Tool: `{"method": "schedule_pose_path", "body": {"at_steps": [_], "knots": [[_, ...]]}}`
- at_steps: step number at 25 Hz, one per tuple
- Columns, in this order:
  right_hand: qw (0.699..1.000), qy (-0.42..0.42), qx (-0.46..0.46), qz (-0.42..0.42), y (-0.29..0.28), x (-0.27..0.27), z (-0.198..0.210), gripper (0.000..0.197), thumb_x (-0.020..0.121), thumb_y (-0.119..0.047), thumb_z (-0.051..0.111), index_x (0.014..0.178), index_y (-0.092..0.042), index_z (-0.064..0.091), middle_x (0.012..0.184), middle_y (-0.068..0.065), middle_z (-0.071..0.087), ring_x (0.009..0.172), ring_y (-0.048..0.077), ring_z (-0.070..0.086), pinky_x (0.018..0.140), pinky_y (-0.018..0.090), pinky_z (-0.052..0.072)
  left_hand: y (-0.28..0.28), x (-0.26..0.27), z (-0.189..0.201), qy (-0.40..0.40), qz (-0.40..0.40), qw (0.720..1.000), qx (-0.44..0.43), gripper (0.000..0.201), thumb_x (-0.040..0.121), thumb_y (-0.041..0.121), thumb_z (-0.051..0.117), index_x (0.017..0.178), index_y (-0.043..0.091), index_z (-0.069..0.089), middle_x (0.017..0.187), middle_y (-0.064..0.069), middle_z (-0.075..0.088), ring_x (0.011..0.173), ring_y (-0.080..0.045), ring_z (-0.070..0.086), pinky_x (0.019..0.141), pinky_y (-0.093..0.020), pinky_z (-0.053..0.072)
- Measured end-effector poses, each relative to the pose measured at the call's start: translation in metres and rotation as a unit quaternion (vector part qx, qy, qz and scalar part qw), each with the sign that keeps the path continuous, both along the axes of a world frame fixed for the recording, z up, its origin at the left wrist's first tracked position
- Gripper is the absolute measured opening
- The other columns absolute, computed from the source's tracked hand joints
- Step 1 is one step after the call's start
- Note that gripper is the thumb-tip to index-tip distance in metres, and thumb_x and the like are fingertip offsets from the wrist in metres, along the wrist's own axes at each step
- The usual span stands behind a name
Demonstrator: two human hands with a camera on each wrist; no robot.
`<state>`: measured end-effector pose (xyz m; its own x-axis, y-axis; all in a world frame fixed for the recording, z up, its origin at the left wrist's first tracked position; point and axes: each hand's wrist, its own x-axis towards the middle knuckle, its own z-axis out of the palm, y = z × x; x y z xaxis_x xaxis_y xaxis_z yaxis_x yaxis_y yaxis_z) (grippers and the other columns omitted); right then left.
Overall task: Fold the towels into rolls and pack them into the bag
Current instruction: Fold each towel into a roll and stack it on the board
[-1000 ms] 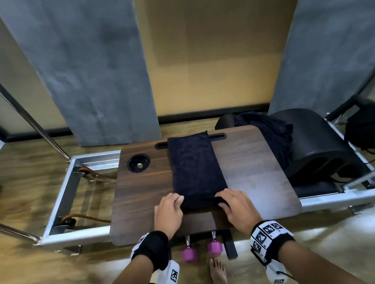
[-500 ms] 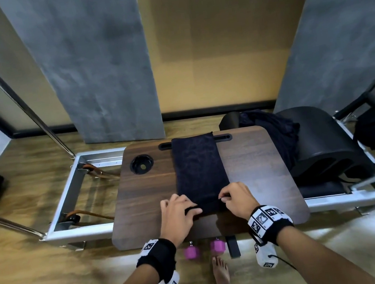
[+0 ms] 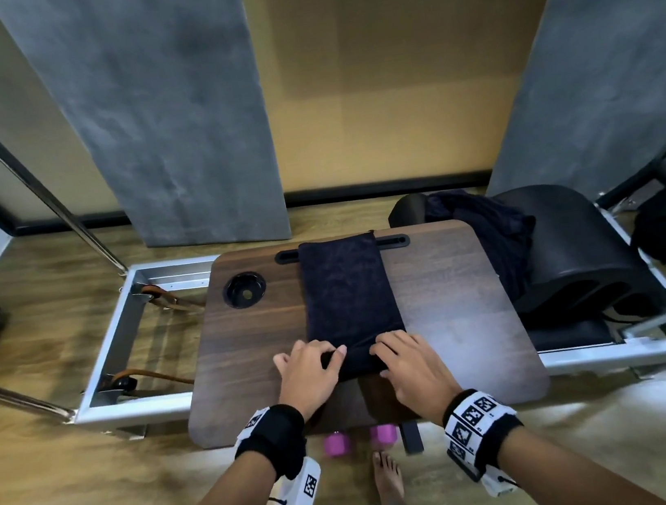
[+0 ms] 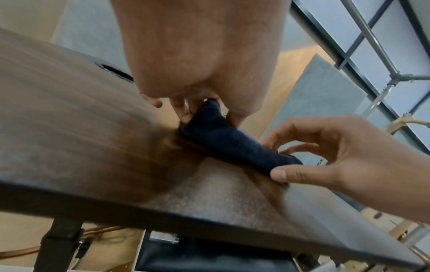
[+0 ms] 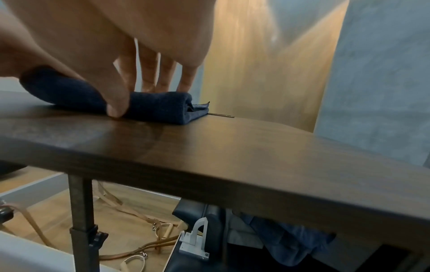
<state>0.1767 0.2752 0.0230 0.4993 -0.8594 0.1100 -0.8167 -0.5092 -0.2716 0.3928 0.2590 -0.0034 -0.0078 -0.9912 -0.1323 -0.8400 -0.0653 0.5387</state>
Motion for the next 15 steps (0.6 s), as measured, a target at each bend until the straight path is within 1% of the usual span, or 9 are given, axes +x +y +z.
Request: {"method": "schedule_pose_path", "body": {"at_steps": [2,4,5,7,9,11,12,13,15], "knots": [[0.998,0.041,0.036,-0.008,-0.008,0.005,0.003,0.047,0.079,0.000,0.069,0.122,-0.018,0.064,0.120,0.000,0.062,0.110,0.024,0.059,0.096,0.034,0.049,0.005,0.002,-0.001,0.022,0.002,0.998,-0.063,0.020,0.106,0.054,0.051,0.110,0.038,0.061,0.108,0.019,0.060,0.111,-0.007,0.054,0.095,-0.038,0.025],[0.996,0.068,0.055,-0.014,-0.019,0.008,0.007,0.053,0.078,0.002,0.061,0.125,-0.020,0.058,0.120,-0.001,0.059,0.110,0.024,0.055,0.097,0.035,0.045,0.012,0.004,-0.001,0.029,-0.013,0.992,-0.121,0.027,0.104,0.051,0.055,0.127,0.036,0.054,0.124,0.017,0.049,0.118,-0.004,0.051,0.098,-0.035,0.029],[0.995,0.071,0.065,-0.018,-0.024,0.009,0.010,0.054,0.076,0.002,0.060,0.126,-0.020,0.057,0.119,-0.001,0.059,0.109,0.024,0.055,0.097,0.035,0.044,0.014,0.005,-0.001,0.009,-0.035,0.989,-0.143,0.033,0.102,0.053,0.058,0.130,0.036,0.053,0.130,0.015,0.045,0.123,-0.004,0.047,0.099,-0.034,0.031],[0.994,0.056,0.093,-0.017,-0.035,0.009,0.014,0.053,0.076,0.004,0.061,0.123,-0.020,0.056,0.117,0.001,0.061,0.107,0.025,0.055,0.094,0.035,0.045,0.015,0.008,0.000,-0.059,-0.092,0.980,-0.164,0.041,0.096,0.059,0.062,0.130,0.037,0.056,0.135,0.012,0.044,0.129,-0.007,0.041,0.101,-0.038,0.033],[0.991,0.015,0.135,-0.017,-0.047,0.007,0.017,0.048,0.080,0.008,0.059,0.119,-0.020,0.056,0.112,0.002,0.063,0.103,0.024,0.057,0.088,0.036,0.048,0.012,0.011,0.003,-0.103,-0.118,0.975,-0.157,0.037,0.096,0.054,0.064,0.128,0.035,0.063,0.132,0.012,0.051,0.130,-0.013,0.045,0.102,-0.042,0.033],[0.982,-0.039,0.181,-0.030,-0.058,0.001,0.019,0.045,0.084,0.010,0.056,0.117,-0.021,0.055,0.103,0.000,0.064,0.094,0.021,0.059,0.080,0.035,0.049,0.004,0.011,0.004,-0.096,-0.112,0.980,-0.133,0.029,0.101,0.046,0.061,0.127,0.032,0.067,0.123,0.015,0.058,0.122,-0.014,0.050,0.100,-0.042,0.032],[0.980,-0.060,0.188,-0.038,-0.062,-0.002,0.018,0.043,0.086,0.009,0.056,0.117,-0.021,0.055,0.099,0.000,0.064,0.089,0.020,0.059,0.074,0.033,0.045,0.000,0.009,0.004,-0.085,-0.106,0.984,-0.117,0.027,0.104,0.043,0.058,0.127,0.032,0.067,0.119,0.016,0.059,0.118,-0.013,0.052,0.098,-0.042,0.032],[0.980,-0.075,0.180,-0.044,-0.064,-0.004,0.016,0.040,0.089,0.007,0.057,0.118,-0.021,0.054,0.097,0.000,0.063,0.087,0.021,0.059,0.071,0.031,0.041,-0.004,0.008,0.003,-0.074,-0.099,0.987,-0.106,0.026,0.107,0.040,0.056,0.128,0.031,0.067,0.116,0.017,0.060,0.114,-0.013,0.052,0.098,-0.041,0.032],[0.988,-0.085,0.122,-0.050,-0.064,-0.007,0.012,0.028,0.096,-0.004,0.059,0.118,-0.020,0.053,0.104,0.001,0.063,0.089,0.025,0.062,0.070,0.029,0.040,-0.014,0.006,0.000,-0.045,-0.077,0.992,-0.089,0.023,0.110,0.034,0.051,0.127,0.031,0.067,0.111,0.018,0.061,0.108,-0.011,0.051,0.096,-0.041,0.032]]}}
